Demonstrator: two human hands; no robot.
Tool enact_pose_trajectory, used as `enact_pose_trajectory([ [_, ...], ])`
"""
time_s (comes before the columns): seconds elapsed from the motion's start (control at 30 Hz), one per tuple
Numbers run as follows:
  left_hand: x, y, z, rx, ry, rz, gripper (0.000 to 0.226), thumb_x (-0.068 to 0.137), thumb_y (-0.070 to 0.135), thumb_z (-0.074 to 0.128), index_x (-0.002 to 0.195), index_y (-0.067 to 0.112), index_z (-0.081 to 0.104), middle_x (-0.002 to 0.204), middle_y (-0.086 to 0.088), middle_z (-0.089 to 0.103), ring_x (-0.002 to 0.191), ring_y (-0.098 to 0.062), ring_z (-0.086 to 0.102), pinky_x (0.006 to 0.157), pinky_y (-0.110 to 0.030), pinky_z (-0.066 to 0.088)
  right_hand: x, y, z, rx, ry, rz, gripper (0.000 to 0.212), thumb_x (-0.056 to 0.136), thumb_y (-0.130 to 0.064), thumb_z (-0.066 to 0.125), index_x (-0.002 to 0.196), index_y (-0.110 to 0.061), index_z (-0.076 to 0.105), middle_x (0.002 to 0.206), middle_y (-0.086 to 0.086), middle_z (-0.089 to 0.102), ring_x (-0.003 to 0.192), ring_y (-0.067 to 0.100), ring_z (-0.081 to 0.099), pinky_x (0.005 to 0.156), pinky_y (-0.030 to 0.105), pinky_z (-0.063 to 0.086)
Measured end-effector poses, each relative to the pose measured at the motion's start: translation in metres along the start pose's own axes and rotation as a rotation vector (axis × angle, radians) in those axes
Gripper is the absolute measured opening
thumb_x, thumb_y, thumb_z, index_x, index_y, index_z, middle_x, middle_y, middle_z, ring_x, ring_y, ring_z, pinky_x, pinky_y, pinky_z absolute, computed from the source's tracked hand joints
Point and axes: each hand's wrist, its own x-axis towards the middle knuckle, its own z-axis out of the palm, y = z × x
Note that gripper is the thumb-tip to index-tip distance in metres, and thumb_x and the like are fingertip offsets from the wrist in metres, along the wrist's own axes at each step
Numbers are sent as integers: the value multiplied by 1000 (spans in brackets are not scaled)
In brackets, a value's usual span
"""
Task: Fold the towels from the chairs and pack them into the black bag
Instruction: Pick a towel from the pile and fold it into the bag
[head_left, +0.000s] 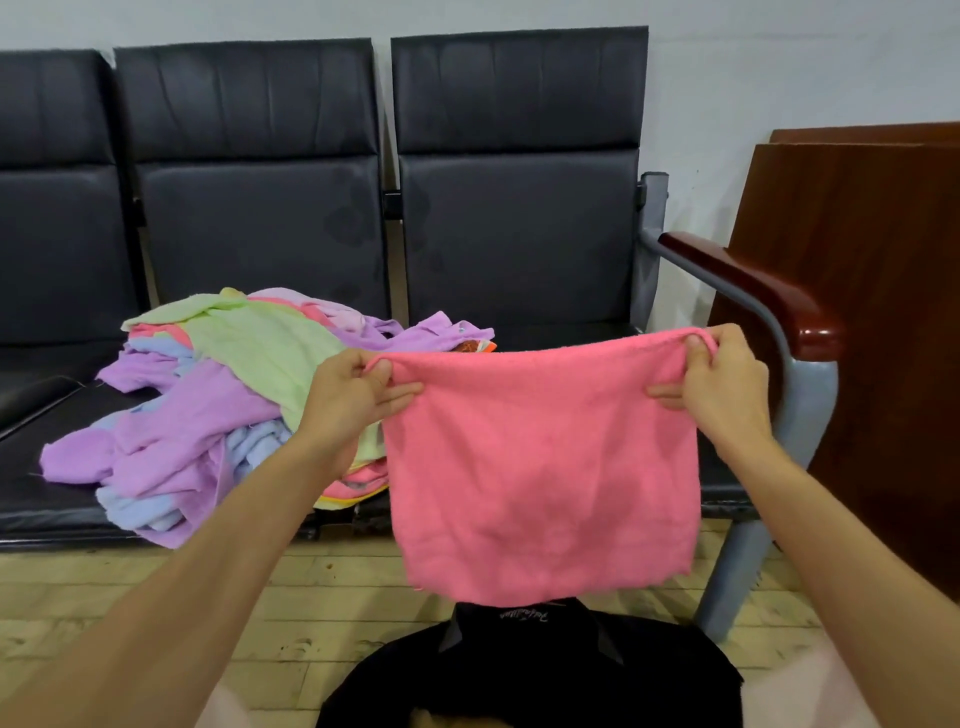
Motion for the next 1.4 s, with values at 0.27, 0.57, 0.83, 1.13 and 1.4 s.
enact_pose_trajectory([
  [0.27, 61, -5, 30, 344, 107, 306, 16, 94, 6, 48, 79, 10, 50, 98, 7, 62, 88, -10, 55, 76, -24, 43, 49, -3, 21, -141, 59, -255, 20, 104, -14, 37, 97, -5, 53, 90, 10, 57, 83, 24, 52, 71, 36, 37],
  [0.57, 47, -114, 48, 738, -282, 162, 12, 97, 9, 46, 87, 15, 46, 114, -8, 61, 111, -27, 55, 88, -30, 38, 35, 66, 47, -454, -414, -180, 23, 103, -25, 36, 101, -8, 51, 90, 18, 63, 82, 37, 58, 70, 43, 44],
  [0.83, 45, -124, 38, 955, -646, 178, 47, 93, 31, 58, 131, 14, 34, 134, 13, 33, 116, -5, 39, 85, -11, 27, 27, 85, 31, -571, -893, -159, 39, 85, -31, 72, 119, -23, 56, 124, -6, 60, 111, 14, 56, 98, 27, 42],
  [1.13, 70, -141, 59, 893, -520, 191, 52, 96, 29, 52, 141, 14, 31, 155, 1, 25, 139, -15, 30, 112, -22, 21, 24, 91, 72, -412, -697, -108, 31, 98, -16, 52, 129, -17, 53, 135, 0, 54, 122, 16, 51, 102, 24, 34],
  [1.4, 62, -138, 62, 971, -456, 283, 53, 98, 3, 34, 149, 13, 25, 157, -3, 22, 143, -16, 25, 117, -25, 13, 23, 92, 79, -478, -444, -223, 43, 88, 9, 42, 123, -11, 57, 131, 7, 56, 121, 22, 52, 104, 28, 36],
])
